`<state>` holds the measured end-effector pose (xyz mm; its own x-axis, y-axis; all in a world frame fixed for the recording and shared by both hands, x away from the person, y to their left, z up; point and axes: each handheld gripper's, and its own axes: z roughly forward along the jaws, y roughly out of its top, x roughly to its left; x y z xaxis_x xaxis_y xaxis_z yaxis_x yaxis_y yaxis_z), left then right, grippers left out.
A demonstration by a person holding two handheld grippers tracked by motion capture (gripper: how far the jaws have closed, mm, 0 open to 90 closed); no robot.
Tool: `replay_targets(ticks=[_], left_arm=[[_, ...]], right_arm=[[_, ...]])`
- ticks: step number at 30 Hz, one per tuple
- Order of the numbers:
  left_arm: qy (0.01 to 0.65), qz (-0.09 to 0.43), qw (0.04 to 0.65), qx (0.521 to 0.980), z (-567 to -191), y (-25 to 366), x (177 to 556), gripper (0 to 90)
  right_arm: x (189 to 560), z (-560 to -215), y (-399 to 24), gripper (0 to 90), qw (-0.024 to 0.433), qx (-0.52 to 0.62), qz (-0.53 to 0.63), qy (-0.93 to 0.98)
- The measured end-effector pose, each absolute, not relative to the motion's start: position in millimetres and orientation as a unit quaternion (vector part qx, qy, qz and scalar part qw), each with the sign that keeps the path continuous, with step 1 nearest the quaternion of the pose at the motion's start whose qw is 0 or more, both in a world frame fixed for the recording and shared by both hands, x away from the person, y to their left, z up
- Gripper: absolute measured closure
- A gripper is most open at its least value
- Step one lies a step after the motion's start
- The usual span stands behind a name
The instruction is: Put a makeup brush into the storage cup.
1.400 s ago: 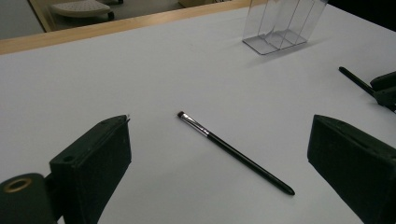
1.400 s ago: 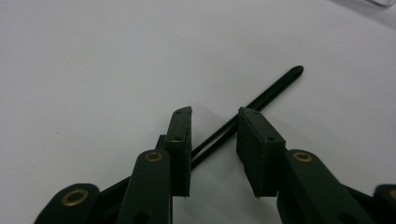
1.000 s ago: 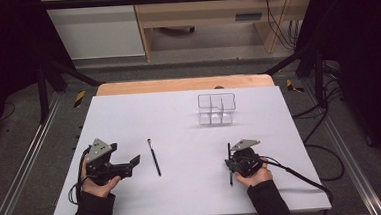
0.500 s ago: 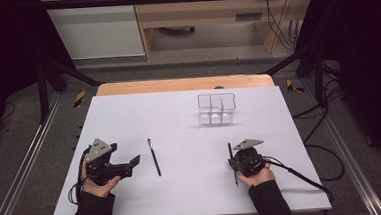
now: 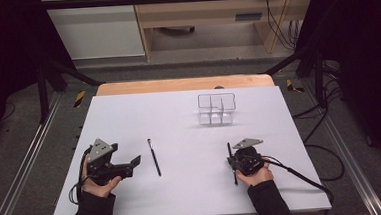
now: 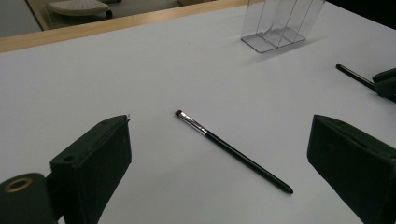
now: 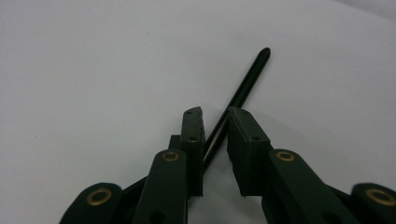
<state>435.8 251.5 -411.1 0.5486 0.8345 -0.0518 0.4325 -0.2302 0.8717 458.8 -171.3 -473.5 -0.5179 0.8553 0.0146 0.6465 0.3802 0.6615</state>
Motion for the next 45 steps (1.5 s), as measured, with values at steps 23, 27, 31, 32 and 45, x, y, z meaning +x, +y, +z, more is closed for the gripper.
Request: replay_targets(ticks=[23, 27, 31, 32, 45], left_arm=[[0.419, 0.219, 0.453, 0.755, -412.0, 250.4, 436.3, 5.7], [0.419, 0.22, 0.453, 0.756, -412.2, 250.0, 436.3, 5.7], [0.419, 0.219, 0.453, 0.756, -412.3, 250.0, 436.4, 5.7], [0.419, 0.219, 0.453, 0.756, -412.3, 249.9, 436.3, 5.7], [0.418, 0.218, 0.453, 0.756, -412.6, 249.5, 436.1, 5.7]], right_arm=[[463.2, -477.6, -169.7, 74.2, 0.183, 0.453, 0.328, 0.809], [463.3, -477.6, -170.0, 77.8, 0.179, 0.444, 0.331, 0.813], [463.5, -477.6, -169.4, 80.3, 0.168, 0.436, 0.342, 0.815], [463.6, -477.5, -169.2, 81.0, 0.165, 0.434, 0.344, 0.816], [459.0, -476.7, -168.4, 74.9, 0.154, 0.434, 0.34, 0.82]])
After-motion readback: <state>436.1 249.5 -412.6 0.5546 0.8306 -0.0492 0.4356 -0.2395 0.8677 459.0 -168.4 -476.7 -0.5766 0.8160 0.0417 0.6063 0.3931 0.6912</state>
